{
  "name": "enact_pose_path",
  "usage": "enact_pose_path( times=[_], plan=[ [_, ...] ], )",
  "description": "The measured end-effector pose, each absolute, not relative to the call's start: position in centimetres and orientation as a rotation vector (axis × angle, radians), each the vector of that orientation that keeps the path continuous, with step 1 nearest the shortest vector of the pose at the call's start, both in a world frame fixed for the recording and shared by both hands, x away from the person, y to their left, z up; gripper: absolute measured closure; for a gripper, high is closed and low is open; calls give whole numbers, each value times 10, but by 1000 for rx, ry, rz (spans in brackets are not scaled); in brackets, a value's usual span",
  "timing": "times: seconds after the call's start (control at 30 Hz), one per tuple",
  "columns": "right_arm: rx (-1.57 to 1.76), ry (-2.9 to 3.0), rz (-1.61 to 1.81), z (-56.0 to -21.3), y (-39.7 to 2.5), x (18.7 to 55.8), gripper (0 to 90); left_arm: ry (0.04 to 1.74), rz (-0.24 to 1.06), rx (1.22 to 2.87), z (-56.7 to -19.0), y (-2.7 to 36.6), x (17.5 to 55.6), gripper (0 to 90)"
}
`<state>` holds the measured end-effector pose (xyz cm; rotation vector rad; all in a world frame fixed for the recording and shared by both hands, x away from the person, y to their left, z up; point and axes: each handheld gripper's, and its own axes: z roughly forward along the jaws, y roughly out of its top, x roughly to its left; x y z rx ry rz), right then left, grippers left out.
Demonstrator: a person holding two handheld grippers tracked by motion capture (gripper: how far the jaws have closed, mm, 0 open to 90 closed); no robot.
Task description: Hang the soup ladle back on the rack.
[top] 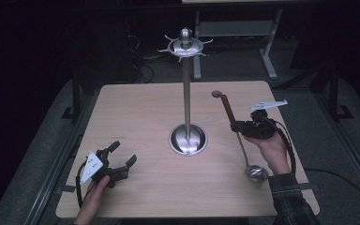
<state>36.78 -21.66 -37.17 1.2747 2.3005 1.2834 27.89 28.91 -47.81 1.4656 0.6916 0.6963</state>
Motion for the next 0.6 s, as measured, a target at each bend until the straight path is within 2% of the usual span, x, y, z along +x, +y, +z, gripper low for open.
enact_pose_path(
  times=[0.6],
  plan=[
    [1115,2137,1516,-355,-226,350,732,692,697,1466,-478,289,279,128]
  ],
)
